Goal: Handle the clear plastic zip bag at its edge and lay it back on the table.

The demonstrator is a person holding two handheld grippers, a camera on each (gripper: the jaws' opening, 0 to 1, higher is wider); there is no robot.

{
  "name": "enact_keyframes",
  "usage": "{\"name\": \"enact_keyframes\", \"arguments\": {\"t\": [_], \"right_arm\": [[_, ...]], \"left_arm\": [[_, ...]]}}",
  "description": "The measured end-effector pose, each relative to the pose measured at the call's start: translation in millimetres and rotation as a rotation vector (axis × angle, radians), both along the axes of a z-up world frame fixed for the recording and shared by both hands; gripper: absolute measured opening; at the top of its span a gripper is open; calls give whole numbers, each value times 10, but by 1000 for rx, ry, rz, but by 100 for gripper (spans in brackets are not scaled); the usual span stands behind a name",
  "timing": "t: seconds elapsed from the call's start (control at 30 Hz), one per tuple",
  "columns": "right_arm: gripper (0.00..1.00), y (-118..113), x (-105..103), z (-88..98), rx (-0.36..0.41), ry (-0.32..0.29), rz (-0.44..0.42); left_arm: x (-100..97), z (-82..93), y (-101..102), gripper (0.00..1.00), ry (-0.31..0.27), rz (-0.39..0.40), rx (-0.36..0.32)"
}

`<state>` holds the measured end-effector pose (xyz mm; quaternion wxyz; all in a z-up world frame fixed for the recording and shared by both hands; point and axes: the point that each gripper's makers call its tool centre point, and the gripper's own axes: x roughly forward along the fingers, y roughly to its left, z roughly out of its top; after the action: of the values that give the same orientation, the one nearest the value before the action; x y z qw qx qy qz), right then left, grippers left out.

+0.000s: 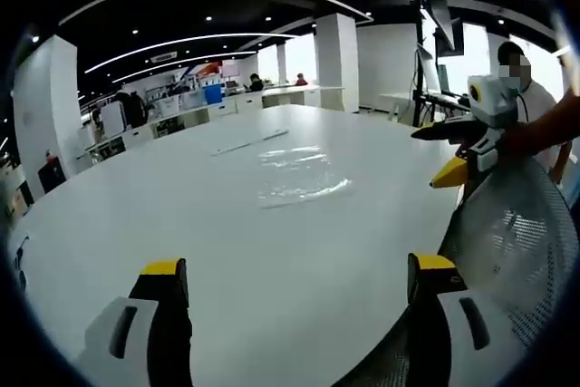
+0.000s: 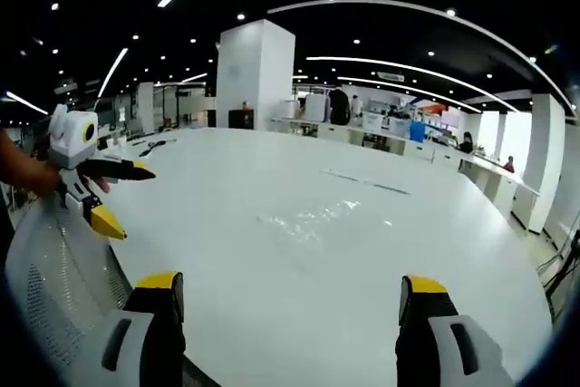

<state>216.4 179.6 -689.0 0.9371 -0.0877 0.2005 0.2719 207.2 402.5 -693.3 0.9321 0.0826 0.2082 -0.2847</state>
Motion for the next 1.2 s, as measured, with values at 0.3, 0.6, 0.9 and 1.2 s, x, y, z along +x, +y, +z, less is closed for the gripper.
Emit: {"name": "enact_keyframes", "arguments": {"t": [0.3, 0.6, 0.9, 1.2], "right_arm": [[100, -5, -2, -11, -6, 4, 2], [100, -14, 4, -13, -6, 4, -4], [100, 14, -10, 7, -3, 5, -4], [100, 2, -8, -23, -9, 16, -4]], "left_arm": [[8, -3, 13, 99, -2, 4, 1], [4, -12, 5, 99, 3, 0, 4], [-1, -47, 3, 99, 12, -8, 8], [-17, -54, -14, 99, 21, -14, 11]]}}
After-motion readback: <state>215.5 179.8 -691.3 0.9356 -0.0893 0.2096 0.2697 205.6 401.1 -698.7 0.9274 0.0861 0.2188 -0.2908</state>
